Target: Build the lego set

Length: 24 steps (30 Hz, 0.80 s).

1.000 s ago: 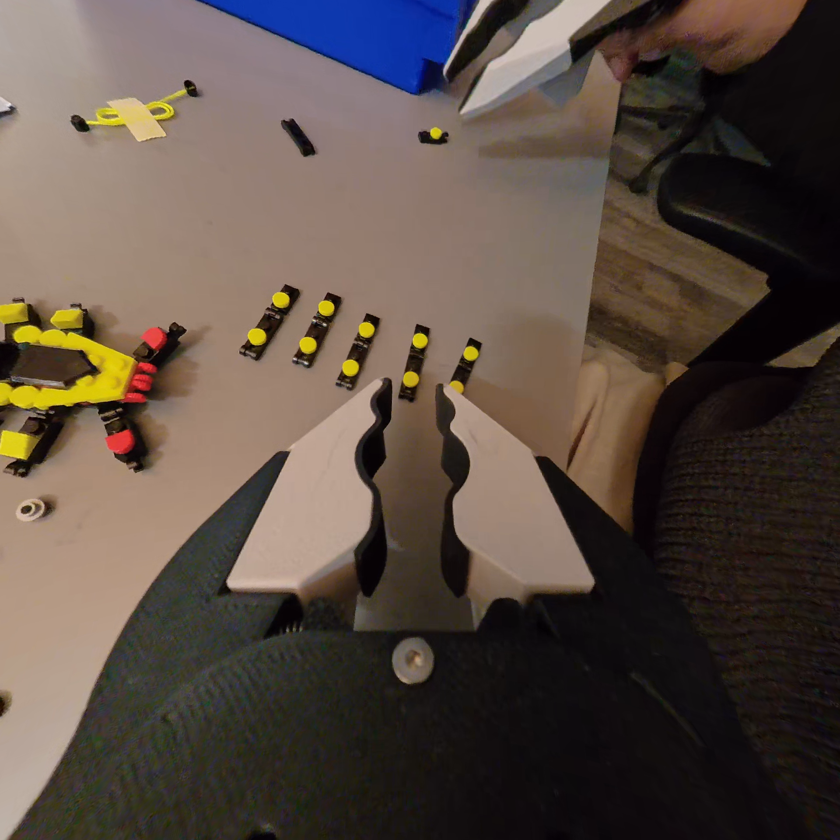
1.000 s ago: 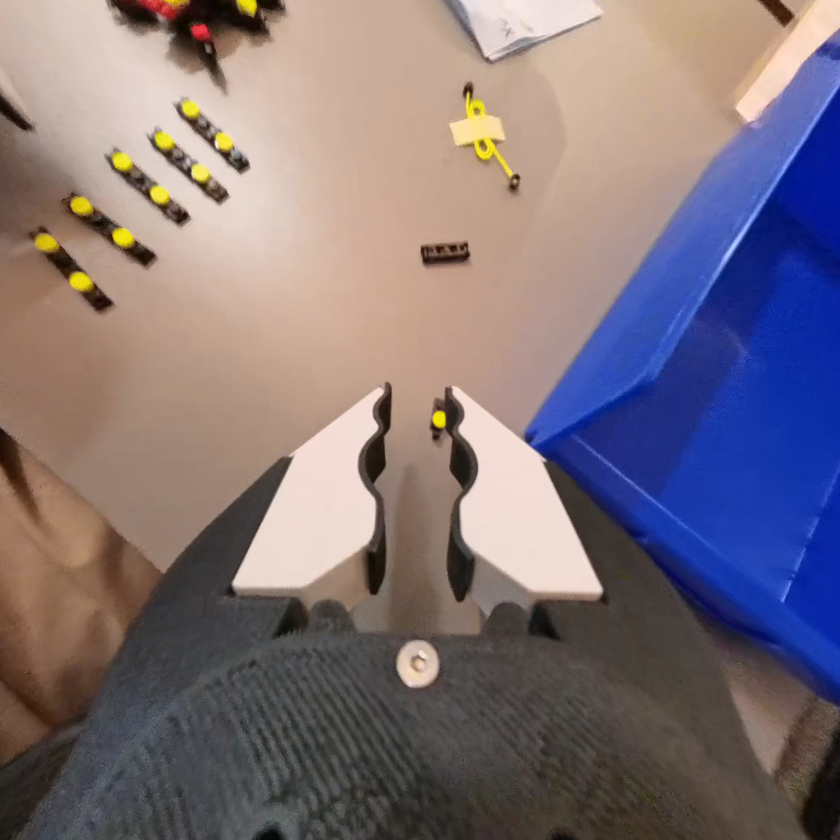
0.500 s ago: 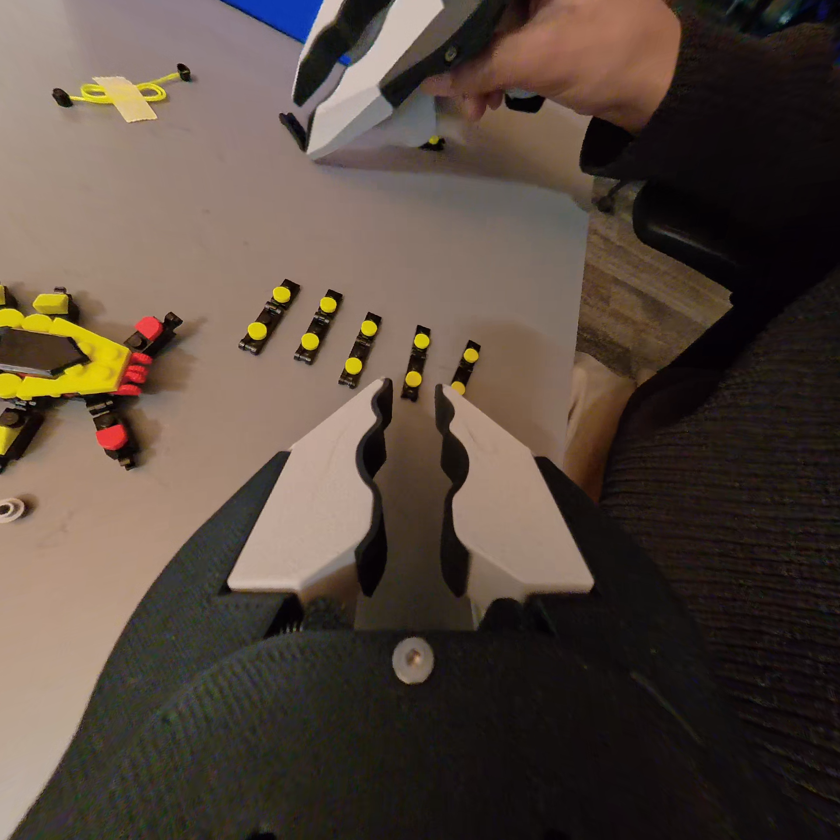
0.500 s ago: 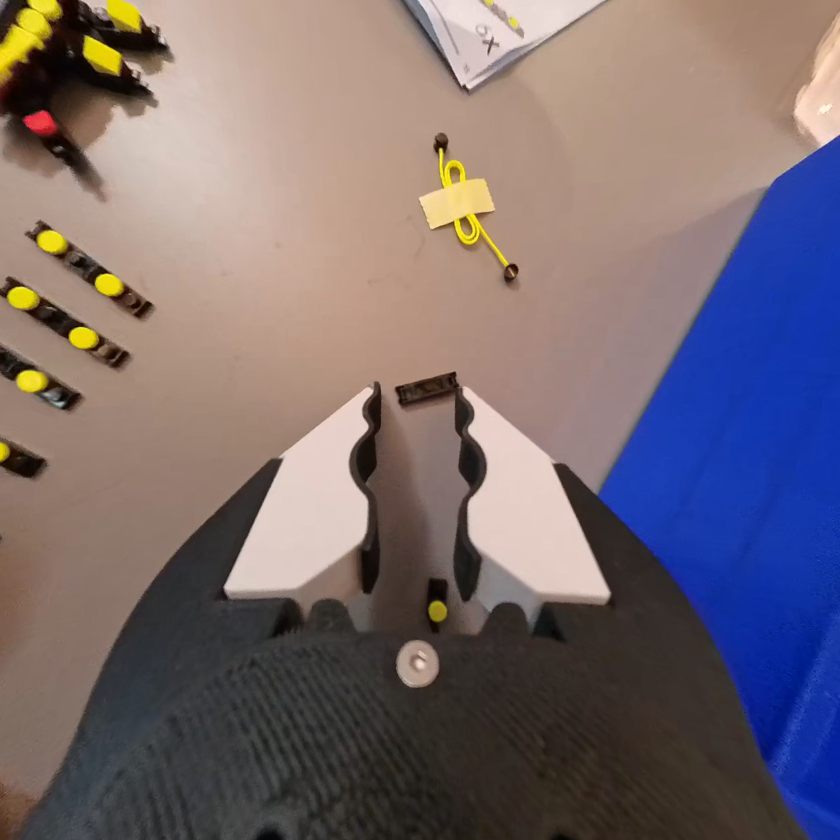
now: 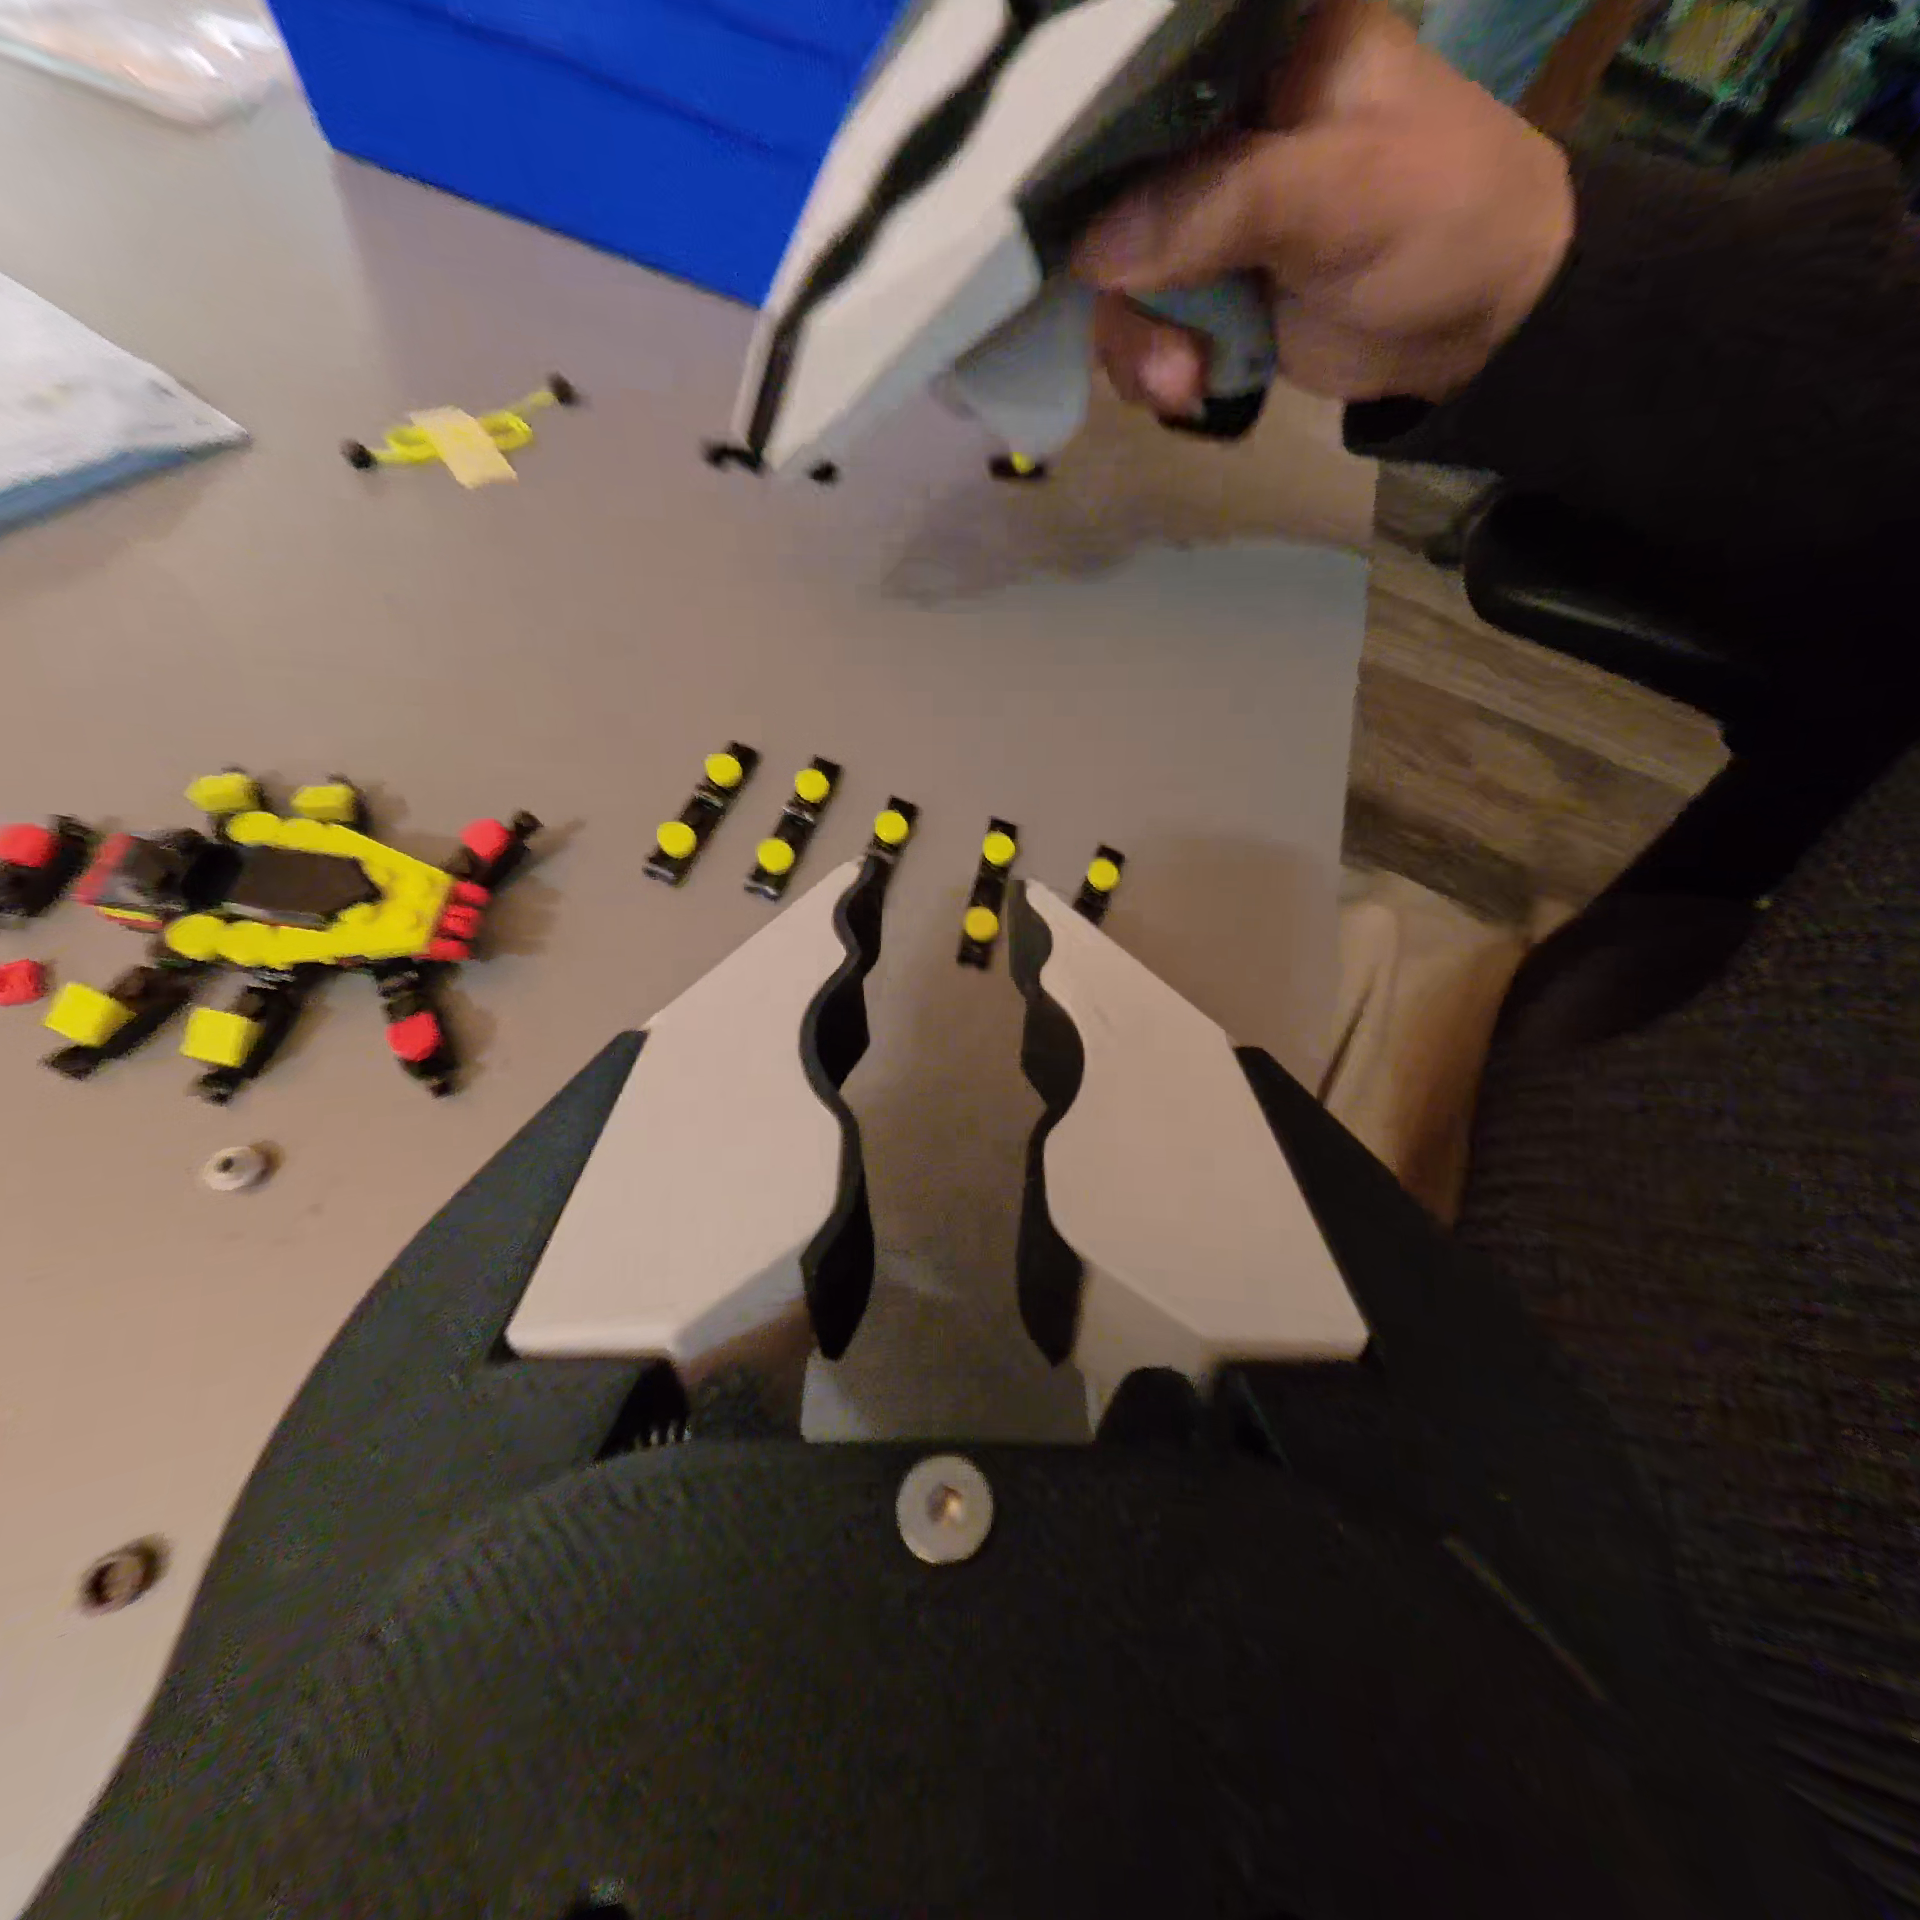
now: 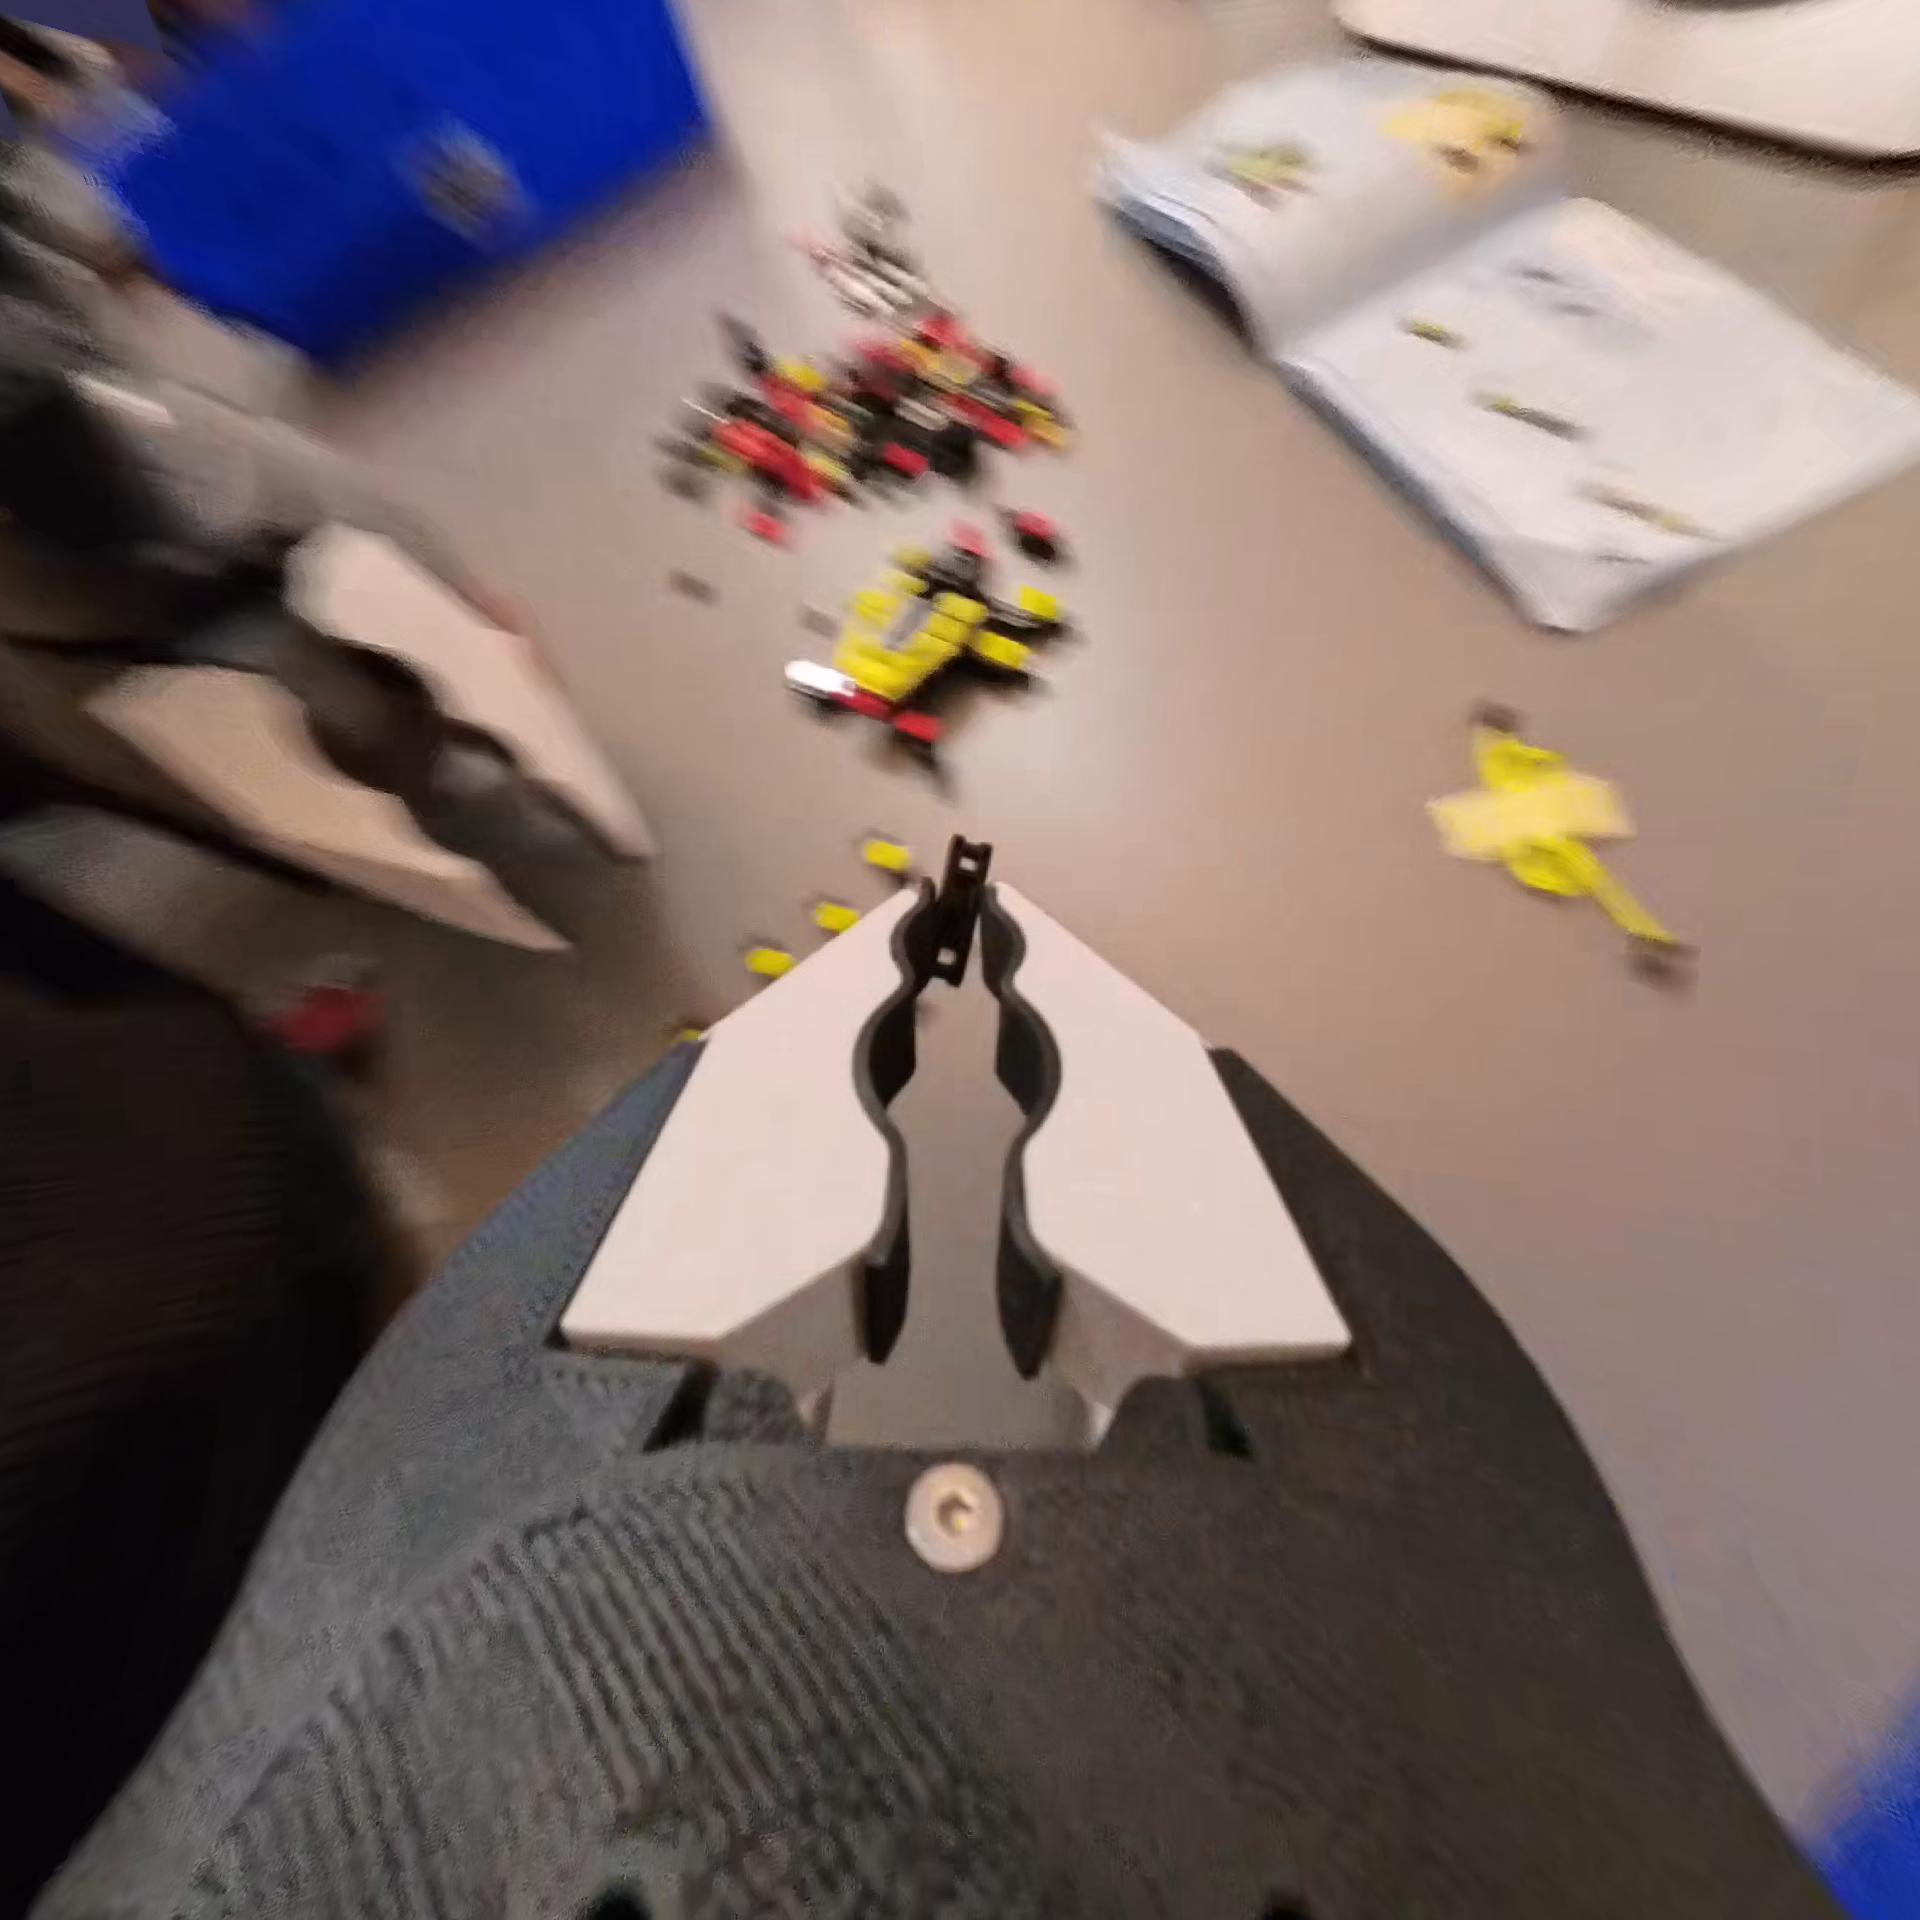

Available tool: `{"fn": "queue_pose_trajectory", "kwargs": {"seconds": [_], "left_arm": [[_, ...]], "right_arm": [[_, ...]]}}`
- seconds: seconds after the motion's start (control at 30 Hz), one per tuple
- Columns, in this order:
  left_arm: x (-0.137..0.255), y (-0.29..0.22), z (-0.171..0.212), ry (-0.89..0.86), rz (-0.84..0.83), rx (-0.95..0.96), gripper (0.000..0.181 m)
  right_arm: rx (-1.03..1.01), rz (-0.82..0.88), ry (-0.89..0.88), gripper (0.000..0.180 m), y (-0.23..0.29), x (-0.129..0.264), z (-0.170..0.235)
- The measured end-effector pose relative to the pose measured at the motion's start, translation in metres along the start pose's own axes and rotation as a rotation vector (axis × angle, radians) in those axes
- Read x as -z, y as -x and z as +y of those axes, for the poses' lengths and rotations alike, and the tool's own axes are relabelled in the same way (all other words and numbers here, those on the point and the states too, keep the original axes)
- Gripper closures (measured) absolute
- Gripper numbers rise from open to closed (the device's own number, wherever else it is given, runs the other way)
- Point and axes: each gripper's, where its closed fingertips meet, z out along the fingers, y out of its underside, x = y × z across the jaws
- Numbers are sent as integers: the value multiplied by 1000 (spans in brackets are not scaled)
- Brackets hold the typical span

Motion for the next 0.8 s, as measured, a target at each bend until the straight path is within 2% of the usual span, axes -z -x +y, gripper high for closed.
{"fn": "queue_pose_trajectory", "kwargs": {"seconds": [0.03,0.17,0.33,0.4,0.5,0.6,0.7,0.8], "left_arm": [[4,3,-7,-39,-19,-15,156],[17,-3,-31,-177,-18,-102,153],[21,-24,-36,-219,43,-193,154],[20,-26,-35,-209,35,-220,157],[20,-30,-32,-199,31,-265,171],[20,-30,-31,-189,43,-259,174],[20,-26,-31,-180,60,-195,176],[21,-17,-32,-185,93,-46,180]], "right_arm": [[-56,-129,-38,173,22,1,-7],[-247,-519,-72,173,85,5,-14],[-443,-779,-14,174,122,4,-11],[-490,-813,11,173,126,2,-6],[-533,-837,26,173,126,1,-3],[-551,-838,29,174,125,1,-2],[-540,-821,2,172,120,0,-5],[-474,-734,-98,173,102,2,-16]]}}
